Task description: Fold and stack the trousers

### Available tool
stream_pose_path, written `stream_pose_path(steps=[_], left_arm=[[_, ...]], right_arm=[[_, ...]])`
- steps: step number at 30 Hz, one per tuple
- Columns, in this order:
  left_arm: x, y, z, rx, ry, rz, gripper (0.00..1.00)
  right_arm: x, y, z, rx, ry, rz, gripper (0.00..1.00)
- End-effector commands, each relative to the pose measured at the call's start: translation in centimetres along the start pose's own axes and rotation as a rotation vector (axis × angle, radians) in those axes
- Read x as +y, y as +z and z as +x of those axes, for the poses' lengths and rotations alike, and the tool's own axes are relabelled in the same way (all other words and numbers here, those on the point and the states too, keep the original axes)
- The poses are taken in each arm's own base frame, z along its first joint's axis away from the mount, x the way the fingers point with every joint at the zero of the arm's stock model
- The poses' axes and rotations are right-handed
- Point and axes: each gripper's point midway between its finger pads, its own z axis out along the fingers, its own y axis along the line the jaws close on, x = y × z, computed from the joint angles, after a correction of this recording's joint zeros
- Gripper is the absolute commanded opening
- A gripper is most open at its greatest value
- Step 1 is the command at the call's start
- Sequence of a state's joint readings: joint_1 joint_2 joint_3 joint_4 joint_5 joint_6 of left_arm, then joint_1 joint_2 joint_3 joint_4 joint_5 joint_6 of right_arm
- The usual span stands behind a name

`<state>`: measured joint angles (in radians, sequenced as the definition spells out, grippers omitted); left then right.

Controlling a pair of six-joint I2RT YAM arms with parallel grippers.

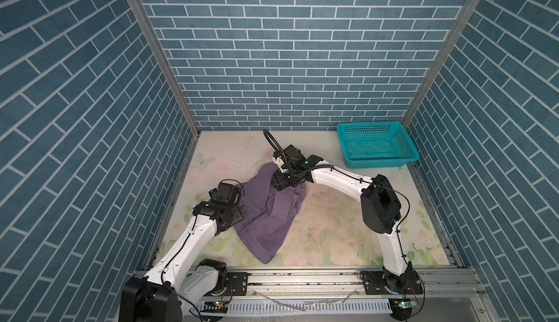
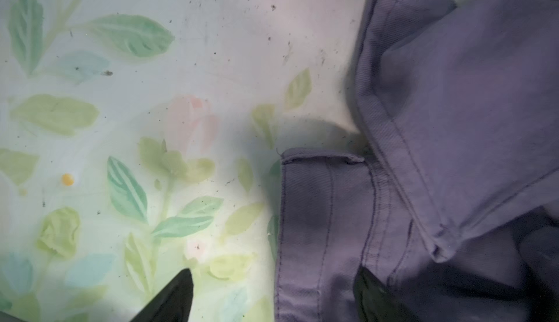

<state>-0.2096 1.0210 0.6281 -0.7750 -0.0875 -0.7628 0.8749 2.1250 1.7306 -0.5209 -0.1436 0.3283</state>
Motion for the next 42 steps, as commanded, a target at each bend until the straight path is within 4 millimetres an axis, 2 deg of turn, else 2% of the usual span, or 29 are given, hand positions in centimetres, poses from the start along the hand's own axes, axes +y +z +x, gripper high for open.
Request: stream_pose_path(steps=[1, 2, 3, 5, 9, 13, 15, 16, 20, 21, 27, 29, 32, 36, 39, 40, 41, 42], left_arm=[[-0.3, 1.0, -0.2, 0.011, -0.028, 0.023, 0.79], [-0.4, 1.2, -0.2, 0.013, -0.031, 0.024, 0.80], [-0.7, 1.5, -0.3, 0.014, -0.032, 0.038, 0.83], [-1.6, 2.1, -0.3, 0.029, -0.021, 0.084, 0.82], [-2.1, 3.3, -0.6, 0.046, -0.024, 0.080, 0.81], [-3.1, 4.6, -1.4, 0.039, -0.012, 0.094, 0.77], [-3.7, 4.9, -1.8, 0.041, -0.001, 0.099, 0.76], [-4.0, 5.0, -2.0, 0.044, 0.003, 0.104, 0.76], [-5.3, 5.1, -2.6, 0.040, 0.005, 0.153, 0.82], [-5.8, 5.0, -2.8, 0.039, 0.002, 0.175, 0.84], [-7.8, 3.5, -4.5, -0.027, 0.048, 0.261, 0.85], [-8.6, 3.0, -5.0, -0.048, 0.063, 0.304, 0.80], [-10.0, 3.0, -5.2, -0.048, 0.066, 0.371, 0.70], [-11.0, 3.6, -4.8, -0.026, 0.051, 0.419, 0.69], [-11.7, 4.0, -4.4, -0.010, 0.046, 0.451, 0.75], [-12.0, 4.2, -4.2, -0.001, 0.047, 0.464, 0.75], [-12.2, 4.3, -4.1, 0.005, 0.048, 0.472, 0.75], [-12.5, 4.4, -4.1, 0.010, 0.051, 0.480, 0.75]], right_arm=[[-1.8, 1.2, 2.4, 0.060, 0.164, -0.028, 0.37], [-3.0, 1.2, 3.0, 0.068, 0.198, -0.011, 0.24], [-4.5, 0.9, 3.8, 0.070, 0.238, 0.018, 0.17], [-7.5, 0.1, 5.5, 0.061, 0.311, 0.055, 0.16], [-11.8, -2.8, 8.8, 0.039, 0.365, 0.163, 0.29], [-13.2, -4.3, 11.2, 0.140, 0.296, 0.247, 0.43], [-13.3, -5.6, 10.5, 0.144, 0.259, 0.266, 0.49], [-13.3, -6.4, 9.6, 0.123, 0.239, 0.275, 0.52], [-12.3, -9.4, 4.6, 0.014, 0.198, 0.267, 0.61], [-12.0, -10.0, 3.1, -0.025, 0.197, 0.267, 0.65], [-10.5, -11.8, -2.0, -0.149, 0.187, 0.209, 0.65], [-9.6, -11.7, -2.9, -0.158, 0.166, 0.175, 0.63], [-7.1, -10.1, -3.7, -0.133, 0.129, 0.078, 0.56], [-3.7, -6.0, -3.3, -0.049, 0.072, -0.003, 0.52], [-1.9, -3.0, -2.7, 0.014, 0.070, -0.056, 0.52], [-1.4, -1.9, -2.4, 0.035, 0.076, -0.074, 0.52], [-1.0, -1.7, -2.6, 0.035, 0.081, -0.089, 0.54], [-1.1, 0.2, -1.8, 0.071, 0.092, -0.098, 0.59]])
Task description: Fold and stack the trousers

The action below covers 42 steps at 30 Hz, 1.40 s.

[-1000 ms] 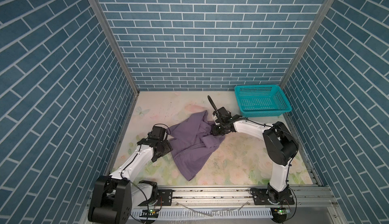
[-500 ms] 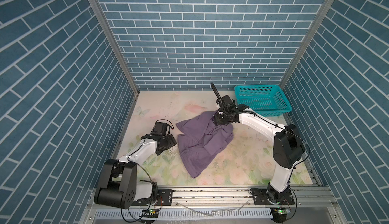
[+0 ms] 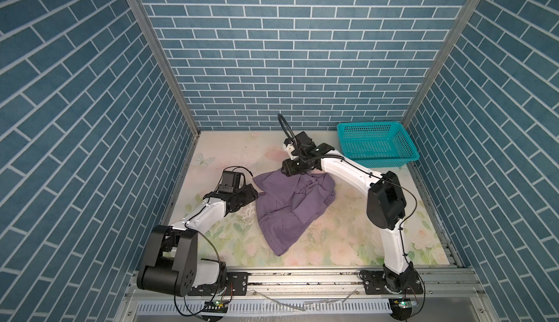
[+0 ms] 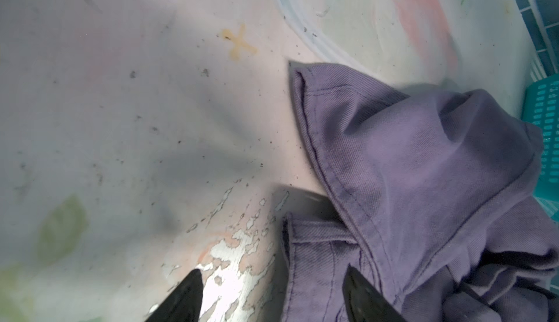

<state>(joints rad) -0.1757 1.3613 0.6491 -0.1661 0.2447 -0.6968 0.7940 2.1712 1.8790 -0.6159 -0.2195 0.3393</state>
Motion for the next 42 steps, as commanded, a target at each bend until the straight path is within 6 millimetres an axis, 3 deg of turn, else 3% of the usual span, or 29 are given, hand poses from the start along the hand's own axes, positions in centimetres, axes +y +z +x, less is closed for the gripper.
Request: stream_pose_path(steps=[1, 4, 7, 11, 12, 14, 17, 18, 19, 22, 26, 29, 32, 36, 42], left_arm=[[-1.0, 0.9, 0.6, 0.027, 0.004, 0.054, 0.76], [-1.6, 1.7, 0.8, 0.051, -0.006, 0.074, 0.72], [-2.2, 2.3, 1.2, 0.062, -0.012, 0.097, 0.63], [-2.0, 2.8, 1.9, 0.073, -0.004, 0.077, 0.62], [-2.0, 3.0, 2.0, 0.080, -0.003, 0.078, 0.58], [-2.0, 3.3, 2.4, 0.097, -0.005, 0.074, 0.43], [-2.0, 3.1, 2.6, 0.106, 0.000, 0.060, 0.18], [-2.1, 2.8, 2.5, 0.099, 0.003, 0.056, 0.13], [-2.2, 2.4, 2.2, 0.087, 0.005, 0.053, 0.10], [-2.8, 0.6, 0.5, 0.031, 0.044, 0.030, 0.01], [-4.8, -2.6, -3.2, -0.059, 0.108, -0.002, 0.00], [-7.5, -5.6, -6.6, -0.133, 0.147, 0.020, 0.00], [-8.0, -7.8, -8.8, -0.189, 0.126, 0.008, 0.00], [-6.6, -8.1, -8.8, -0.203, 0.105, -0.045, 0.00], [-1.9, -4.8, -5.6, -0.115, 0.045, -0.120, 0.00]], right_arm=[[1.2, 2.5, 1.6, 0.096, 0.024, -0.069, 0.62], [1.3, 4.4, 2.4, 0.134, 0.041, -0.083, 0.69], [1.5, 6.2, 3.2, 0.169, 0.059, -0.104, 0.69], [1.4, 8.0, 4.0, 0.193, 0.103, -0.122, 0.66], [1.4, 8.4, 4.1, 0.194, 0.112, -0.128, 0.62], [1.4, 8.8, 4.1, 0.179, 0.132, -0.137, 0.45], [1.7, 8.3, 3.3, 0.143, 0.140, -0.147, 0.09], [1.8, 8.0, 2.8, 0.127, 0.133, -0.144, 0.01], [1.8, 7.3, 2.1, 0.107, 0.125, -0.136, 0.00], [1.8, 4.4, -0.6, 0.032, 0.107, -0.136, 0.00], [1.3, -1.2, -4.2, -0.083, 0.092, -0.129, 0.00], [1.5, -5.7, -5.5, -0.151, 0.029, -0.076, 0.00], [2.4, -8.0, -5.4, -0.174, -0.030, -0.045, 0.04], [4.2, -8.1, -4.6, -0.158, -0.097, -0.037, 0.27], [6.6, -3.7, -2.8, -0.062, -0.144, -0.048, 0.46]])
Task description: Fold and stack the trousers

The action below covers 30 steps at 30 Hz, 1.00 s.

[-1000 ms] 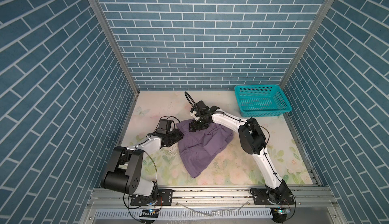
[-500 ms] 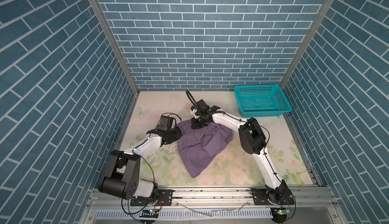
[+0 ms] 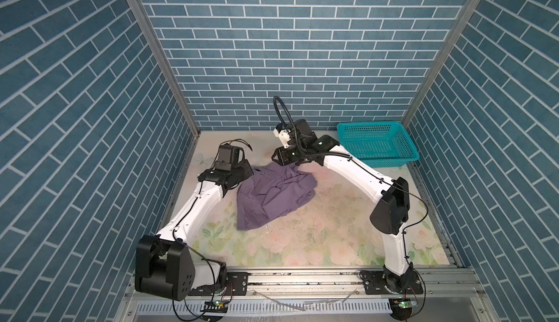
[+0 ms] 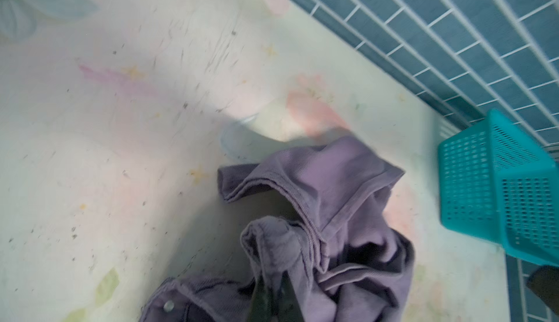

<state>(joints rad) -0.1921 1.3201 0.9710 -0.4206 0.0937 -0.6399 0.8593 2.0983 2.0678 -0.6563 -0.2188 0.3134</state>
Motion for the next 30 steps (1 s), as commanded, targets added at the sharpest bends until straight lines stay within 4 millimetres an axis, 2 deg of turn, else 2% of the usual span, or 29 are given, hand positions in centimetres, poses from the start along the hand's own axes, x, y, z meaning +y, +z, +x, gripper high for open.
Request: stream_pose_path(steps=[1, 3, 5, 11, 15, 17, 20, 21, 22, 25, 26, 29, 30], left_arm=[[3.9, 1.7, 2.9, 0.081, -0.048, -0.086, 0.00], [5.7, 2.6, 3.9, 0.113, -0.078, -0.113, 0.00], [7.3, 3.3, 4.9, 0.135, -0.109, -0.130, 0.00], [10.4, 4.6, 7.1, 0.189, -0.175, -0.157, 0.00], [10.5, 5.3, 7.5, 0.216, -0.182, -0.143, 0.00], [10.3, 5.6, 7.6, 0.221, -0.185, -0.130, 0.00], [10.3, 6.0, 7.7, 0.232, -0.190, -0.125, 0.00], [10.3, 6.1, 7.9, 0.237, -0.192, -0.128, 0.00], [10.5, 6.1, 8.1, 0.244, -0.196, -0.133, 0.00], [10.2, 6.3, 8.1, 0.250, -0.199, -0.116, 0.00], [10.0, 6.2, 8.1, 0.250, -0.202, -0.111, 0.00], [9.8, 5.9, 7.8, 0.247, -0.210, -0.108, 0.00], [9.5, 5.6, 7.3, 0.237, -0.209, -0.105, 0.00]], right_arm=[[-0.7, 4.9, 4.6, 0.172, -0.017, 0.037, 0.51], [-0.3, 6.6, 5.5, 0.208, -0.015, 0.025, 0.63], [-0.4, 8.4, 6.4, 0.239, -0.003, 0.012, 0.70], [-0.8, 13.1, 7.5, 0.264, 0.051, -0.027, 0.70], [-2.1, 15.4, 7.9, 0.253, 0.087, 0.016, 0.69], [-3.4, 16.3, 8.0, 0.236, 0.107, 0.065, 0.62], [-4.4, 16.5, 7.2, 0.193, 0.133, 0.109, 0.21], [-4.4, 16.1, 6.4, 0.171, 0.132, 0.108, 0.09], [-4.3, 15.5, 5.4, 0.144, 0.124, 0.108, 0.01], [-4.1, 11.7, 1.0, 0.043, 0.032, 0.127, 0.00], [-4.4, 9.6, -0.7, 0.003, -0.013, 0.160, 0.00], [-5.8, 1.1, -5.8, -0.157, -0.114, 0.326, 0.00], [-6.0, -2.9, -7.7, -0.239, -0.124, 0.358, 0.00]])
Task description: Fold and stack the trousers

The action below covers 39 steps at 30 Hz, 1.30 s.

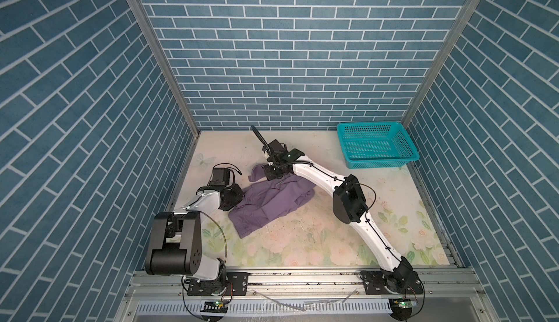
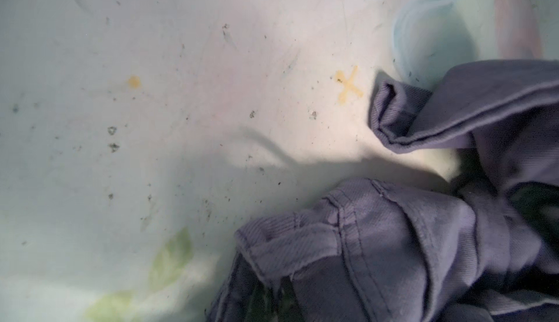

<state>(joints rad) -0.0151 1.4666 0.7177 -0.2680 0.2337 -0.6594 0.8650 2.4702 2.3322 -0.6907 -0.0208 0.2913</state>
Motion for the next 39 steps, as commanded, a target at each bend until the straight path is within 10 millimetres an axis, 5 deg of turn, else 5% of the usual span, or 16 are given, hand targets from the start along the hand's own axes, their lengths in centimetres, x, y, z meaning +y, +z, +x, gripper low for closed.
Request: stream_pose_path(steps=[1, 4, 8, 13, 16, 19, 22, 27, 31, 34, 39], left_arm=[[-0.3, -0.7, 0.1, 0.018, -0.013, 0.002, 0.00], [-1.5, -2.5, -1.8, -0.043, -0.013, 0.009, 0.00], [-3.0, -5.5, -4.7, -0.141, -0.005, 0.004, 0.00], [-3.3, -9.2, -7.7, -0.249, -0.035, -0.009, 0.00], [-2.4, -10.8, -8.4, -0.298, -0.066, -0.038, 0.00], [-1.4, -12.2, -8.5, -0.335, -0.082, -0.080, 0.00], [-0.1, -13.9, -8.4, -0.381, -0.106, -0.127, 0.00], [1.0, -16.5, -8.3, -0.436, -0.130, -0.143, 0.00], [0.9, -18.3, -8.1, -0.471, -0.105, -0.128, 0.00], [-1.3, -19.4, -8.5, -0.471, -0.028, -0.039, 0.00], [-7.5, -21.5, -9.4, -0.416, 0.111, 0.184, 0.00]], right_arm=[[-3.7, -17.7, -9.6, -0.394, -0.066, 0.176, 0.00], [-7.0, -26.4, -9.2, -0.539, -0.025, 0.286, 0.00], [-12.6, -34.4, -4.1, -0.609, 0.095, 0.484, 0.00], [-19.4, -42.4, 6.5, -0.680, 0.348, 0.727, 0.00], [-21.7, -44.6, 13.2, -0.692, 0.497, 0.832, 0.00], [-22.6, -44.2, 18.4, -0.652, 0.577, 0.872, 0.00], [-23.2, -41.5, 21.9, -0.528, 0.605, 0.895, 0.03], [-23.1, -35.9, 24.2, -0.293, 0.599, 0.848, 0.49], [-22.9, -35.1, 21.7, -0.280, 0.539, 0.815, 0.55], [-21.6, -33.8, 18.2, -0.312, 0.467, 0.695, 0.53], [-16.6, -26.8, 13.3, -0.231, 0.344, 0.362, 0.56]])
